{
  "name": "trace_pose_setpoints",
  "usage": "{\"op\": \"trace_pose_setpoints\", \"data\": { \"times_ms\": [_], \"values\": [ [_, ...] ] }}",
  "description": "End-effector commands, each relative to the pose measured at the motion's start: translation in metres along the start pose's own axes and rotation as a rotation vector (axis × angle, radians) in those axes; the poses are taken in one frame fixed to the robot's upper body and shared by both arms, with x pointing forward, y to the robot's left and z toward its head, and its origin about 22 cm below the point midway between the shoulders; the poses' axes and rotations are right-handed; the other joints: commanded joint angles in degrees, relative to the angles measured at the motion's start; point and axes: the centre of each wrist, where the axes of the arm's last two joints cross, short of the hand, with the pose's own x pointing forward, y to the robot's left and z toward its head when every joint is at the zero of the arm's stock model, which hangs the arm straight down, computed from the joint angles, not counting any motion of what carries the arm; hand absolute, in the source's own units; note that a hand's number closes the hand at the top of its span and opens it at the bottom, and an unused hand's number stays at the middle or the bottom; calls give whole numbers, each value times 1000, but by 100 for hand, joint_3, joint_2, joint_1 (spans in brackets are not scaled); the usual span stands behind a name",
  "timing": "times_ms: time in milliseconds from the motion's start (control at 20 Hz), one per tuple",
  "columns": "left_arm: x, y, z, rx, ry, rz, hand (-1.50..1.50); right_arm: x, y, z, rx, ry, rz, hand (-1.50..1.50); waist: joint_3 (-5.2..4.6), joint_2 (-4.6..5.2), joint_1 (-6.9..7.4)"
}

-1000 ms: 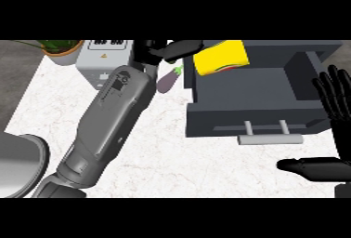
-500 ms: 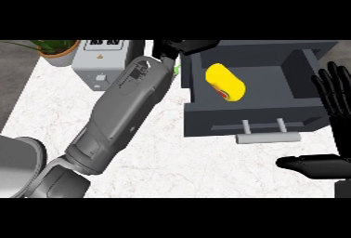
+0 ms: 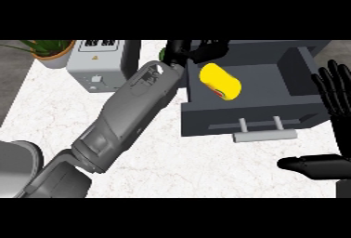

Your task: Pick up the cup, place it into the drawer and close the drawer

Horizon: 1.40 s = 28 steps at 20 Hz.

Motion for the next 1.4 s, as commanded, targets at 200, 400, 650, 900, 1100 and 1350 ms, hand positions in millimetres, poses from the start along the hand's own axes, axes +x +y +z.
{"op": "trace_pose_setpoints", "data": {
  "times_ms": [200,400,650,900,1100,1350],
  "values": [
    [-25,-8,16,-59,76,-128,-150,-7,3,-7,13,-23,6,-150,3,44,-104],
    [-33,-11,22,-60,112,-216,-150,-11,1,3,19,-37,-25,-150,7,52,-188],
    [-34,-11,21,-35,88,-253,-150,-9,-5,1,22,-38,-4,-150,4,60,-176],
    [-12,-25,16,-3,-18,-155,-150,-8,6,-4,101,-57,-188,-150,1,31,-97],
    [9,-31,7,-6,-72,-80,-150,3,-6,3,145,-52,-178,150,-2,-8,13],
    [12,-30,7,2,-57,-31,-150,24,-13,6,257,-39,2,150,-6,-63,239]
  ]
}}
